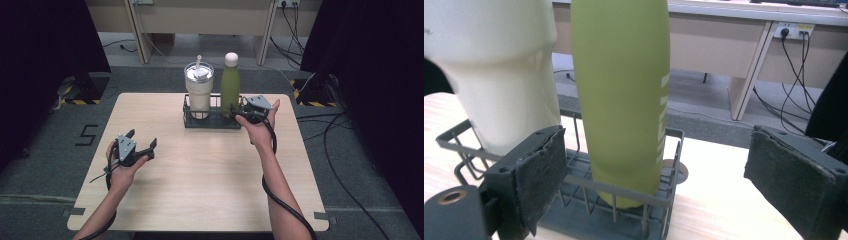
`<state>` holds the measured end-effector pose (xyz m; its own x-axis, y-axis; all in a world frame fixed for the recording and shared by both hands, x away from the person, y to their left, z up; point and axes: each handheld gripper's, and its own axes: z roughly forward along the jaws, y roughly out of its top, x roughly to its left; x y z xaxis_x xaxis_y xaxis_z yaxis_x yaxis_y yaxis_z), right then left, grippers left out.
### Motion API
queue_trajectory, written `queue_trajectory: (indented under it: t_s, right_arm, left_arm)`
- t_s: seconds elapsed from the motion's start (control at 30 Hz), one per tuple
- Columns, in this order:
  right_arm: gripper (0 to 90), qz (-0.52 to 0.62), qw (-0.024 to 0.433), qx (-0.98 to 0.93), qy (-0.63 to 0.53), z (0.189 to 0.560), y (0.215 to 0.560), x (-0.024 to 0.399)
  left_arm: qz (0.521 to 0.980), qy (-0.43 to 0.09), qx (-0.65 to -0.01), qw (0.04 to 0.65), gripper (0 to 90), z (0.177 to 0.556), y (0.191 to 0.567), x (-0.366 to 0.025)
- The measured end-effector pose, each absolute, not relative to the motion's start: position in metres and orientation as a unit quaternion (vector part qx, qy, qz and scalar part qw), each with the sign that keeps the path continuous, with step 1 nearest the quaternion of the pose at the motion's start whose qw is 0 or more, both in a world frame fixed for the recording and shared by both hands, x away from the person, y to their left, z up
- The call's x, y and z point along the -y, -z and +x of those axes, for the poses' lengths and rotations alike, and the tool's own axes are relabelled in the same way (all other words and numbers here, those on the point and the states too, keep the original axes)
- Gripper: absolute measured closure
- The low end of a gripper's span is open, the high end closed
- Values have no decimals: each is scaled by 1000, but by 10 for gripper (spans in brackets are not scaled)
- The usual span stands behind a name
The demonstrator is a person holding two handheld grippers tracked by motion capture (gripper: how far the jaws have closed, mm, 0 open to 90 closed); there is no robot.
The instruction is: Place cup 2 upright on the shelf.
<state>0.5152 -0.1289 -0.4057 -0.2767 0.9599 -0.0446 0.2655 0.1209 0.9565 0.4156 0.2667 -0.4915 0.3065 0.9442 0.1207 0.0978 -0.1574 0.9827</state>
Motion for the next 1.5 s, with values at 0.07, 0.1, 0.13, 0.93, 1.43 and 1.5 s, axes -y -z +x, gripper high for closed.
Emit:
queue_trajectory:
  t_s: [0.07,0.1,0.13,0.93,1.43,1.5]
  right_arm:
    - [106,471,374,-649,-466,510,407,130]
    - [107,471,375,-649,-465,508,407,131]
    - [109,471,375,-649,-464,506,408,132]
    - [111,480,374,-642,-467,457,427,160]
    - [111,476,393,-649,-445,432,445,178]
    - [111,477,393,-648,-445,430,446,182]
  left_arm:
    - [633,-421,-411,502,121,416,492,-267]
    - [633,-421,-413,502,121,415,492,-266]
    - [634,-421,-412,501,121,415,492,-266]
    - [633,-424,-411,501,121,414,491,-267]
    - [633,-424,-412,500,121,413,491,-267]
    - [633,-425,-411,501,121,413,491,-267]
